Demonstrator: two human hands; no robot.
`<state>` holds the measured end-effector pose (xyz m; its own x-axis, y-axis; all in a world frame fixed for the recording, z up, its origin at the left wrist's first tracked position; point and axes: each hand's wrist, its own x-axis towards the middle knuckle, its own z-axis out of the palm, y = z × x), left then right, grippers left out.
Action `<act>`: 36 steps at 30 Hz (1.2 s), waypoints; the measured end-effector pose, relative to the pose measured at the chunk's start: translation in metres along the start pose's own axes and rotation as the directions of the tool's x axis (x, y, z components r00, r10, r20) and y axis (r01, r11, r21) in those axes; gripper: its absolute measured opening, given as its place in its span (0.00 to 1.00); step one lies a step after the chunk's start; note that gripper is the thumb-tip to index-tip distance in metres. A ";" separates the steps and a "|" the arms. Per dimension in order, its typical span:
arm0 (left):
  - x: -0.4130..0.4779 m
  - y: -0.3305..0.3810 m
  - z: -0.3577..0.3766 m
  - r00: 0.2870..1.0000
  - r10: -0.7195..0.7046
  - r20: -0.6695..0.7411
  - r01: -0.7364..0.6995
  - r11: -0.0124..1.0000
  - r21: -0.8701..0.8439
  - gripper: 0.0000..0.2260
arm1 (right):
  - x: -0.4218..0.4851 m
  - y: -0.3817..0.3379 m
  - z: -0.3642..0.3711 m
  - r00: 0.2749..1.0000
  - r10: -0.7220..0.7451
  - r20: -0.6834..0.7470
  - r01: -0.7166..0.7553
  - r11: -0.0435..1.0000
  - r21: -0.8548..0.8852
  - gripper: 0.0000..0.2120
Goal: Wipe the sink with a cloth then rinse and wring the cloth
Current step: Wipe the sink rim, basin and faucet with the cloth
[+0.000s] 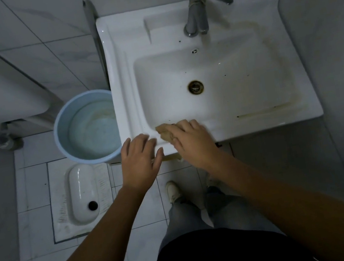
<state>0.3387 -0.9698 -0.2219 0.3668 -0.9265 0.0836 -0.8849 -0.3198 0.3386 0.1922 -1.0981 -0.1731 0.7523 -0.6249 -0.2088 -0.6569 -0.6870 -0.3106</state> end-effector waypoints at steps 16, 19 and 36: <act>0.041 0.092 0.027 0.995 -0.086 0.057 0.086 0.996 0.007 0.20 | -0.061 0.232 -0.056 0.833 0.513 -0.205 -0.533 0.844 -0.053 0.21; 0.053 0.115 0.040 0.995 -0.072 0.074 0.074 0.997 -0.023 0.19 | -0.052 0.206 -0.053 0.837 0.509 -0.199 -0.513 0.858 0.034 0.19; 0.079 0.133 0.062 0.999 0.002 0.053 -0.003 1.000 0.017 0.13 | -0.077 0.301 -0.083 0.877 0.449 -0.172 -0.461 0.886 -0.037 0.20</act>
<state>0.2319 -1.0976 -0.2288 0.3492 -0.9364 0.0345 -0.8908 -0.3203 0.3223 -0.0676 -1.2877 -0.1732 0.3556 -0.9203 -0.1630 -0.9313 -0.3342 -0.1449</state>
